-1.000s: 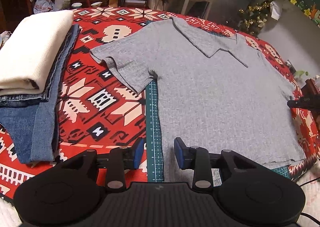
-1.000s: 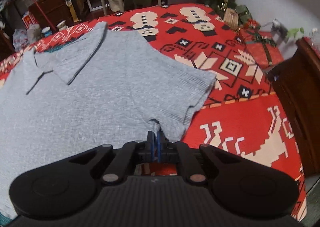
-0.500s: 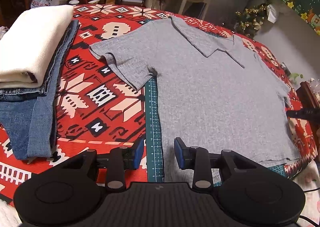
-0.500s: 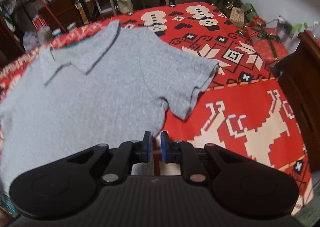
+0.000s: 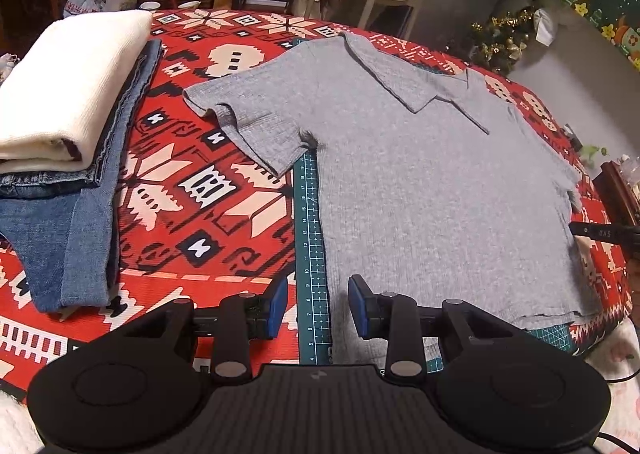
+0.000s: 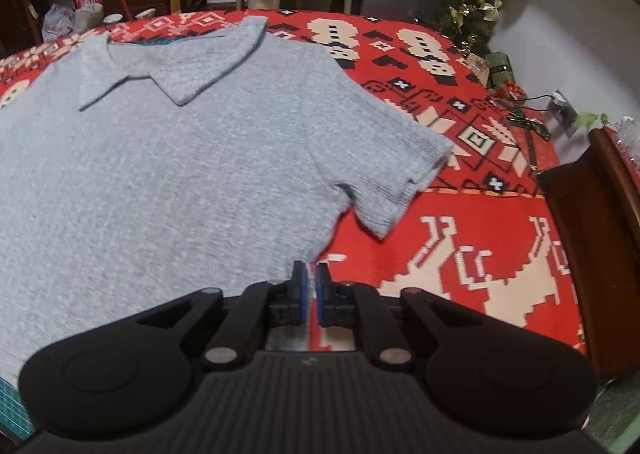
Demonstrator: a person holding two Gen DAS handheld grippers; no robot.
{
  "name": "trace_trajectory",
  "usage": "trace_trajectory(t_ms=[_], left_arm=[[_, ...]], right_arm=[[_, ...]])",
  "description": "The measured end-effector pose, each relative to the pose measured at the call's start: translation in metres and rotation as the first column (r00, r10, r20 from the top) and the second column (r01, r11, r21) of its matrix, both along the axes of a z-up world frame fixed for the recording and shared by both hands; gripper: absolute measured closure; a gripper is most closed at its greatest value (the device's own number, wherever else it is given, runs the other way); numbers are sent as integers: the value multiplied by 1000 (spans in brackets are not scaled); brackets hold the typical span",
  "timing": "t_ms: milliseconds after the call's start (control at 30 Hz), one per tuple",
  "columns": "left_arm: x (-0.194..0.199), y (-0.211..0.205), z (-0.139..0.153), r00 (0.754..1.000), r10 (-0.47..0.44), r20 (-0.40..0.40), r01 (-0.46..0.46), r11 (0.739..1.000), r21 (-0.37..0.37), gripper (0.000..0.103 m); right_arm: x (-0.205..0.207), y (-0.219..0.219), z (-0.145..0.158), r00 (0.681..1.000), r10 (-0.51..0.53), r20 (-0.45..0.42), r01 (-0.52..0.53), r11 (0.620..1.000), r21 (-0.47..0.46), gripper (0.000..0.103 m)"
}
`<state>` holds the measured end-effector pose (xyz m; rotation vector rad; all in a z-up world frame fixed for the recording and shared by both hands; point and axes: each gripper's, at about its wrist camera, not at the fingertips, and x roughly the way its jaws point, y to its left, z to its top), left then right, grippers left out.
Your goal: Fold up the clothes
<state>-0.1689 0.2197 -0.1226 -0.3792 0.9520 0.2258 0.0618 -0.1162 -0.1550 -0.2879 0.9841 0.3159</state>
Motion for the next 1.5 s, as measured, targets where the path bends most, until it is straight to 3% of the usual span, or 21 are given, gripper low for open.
trace_trajectory(t_ms=[67, 300, 400, 600, 733, 833, 1100, 1200, 1333, 1433, 1500], left_arm=[[-2, 0, 1, 1000, -3, 4, 3, 1000, 4, 70], [-3, 3, 0, 1000, 3, 5, -3, 1000, -11, 70], [-2, 0, 2, 1000, -3, 8, 3, 1000, -8, 70], [-4, -2, 4, 1000, -5, 11, 5, 1000, 3, 70], [-4, -1, 2, 1000, 0, -7, 0, 1000, 2, 72], [-4, 1, 2, 1000, 0, -9, 0, 1000, 2, 77], [-4, 1, 4, 1000, -3, -1, 3, 1000, 8, 77], [-3, 0, 7, 1000, -9, 1, 9, 1000, 14, 62], [4, -3, 9, 1000, 1, -16, -1, 1000, 30, 60], [12, -11, 13, 1000, 3, 15, -3, 999, 38, 57], [20, -23, 15, 999, -3, 48, 0, 998, 57, 55]], right_arm=[[3, -10, -1, 999, -40, -6, 40, 999, 0, 103], [-3, -39, 13, 997, -67, -41, 73, 978, 194, 101], [-4, -30, 11, 999, -41, -31, 46, 983, 179, 94], [1, -16, -1, 999, -25, -37, 31, 986, 166, 94], [0, -9, -3, 999, -27, -30, 30, 991, 128, 103], [0, -16, -1, 998, -59, -13, 60, 991, 116, 103], [1, -34, 1, 996, -91, -21, 93, 987, 131, 102], [-5, -46, 11, 992, -124, -15, 125, 978, 167, 95], [-22, -57, 28, 990, -143, 1, 140, 969, 203, 91], [-39, -49, 38, 994, -103, 22, 95, 970, 225, 72], [-49, -33, 38, 998, -61, 34, 52, 973, 226, 72]])
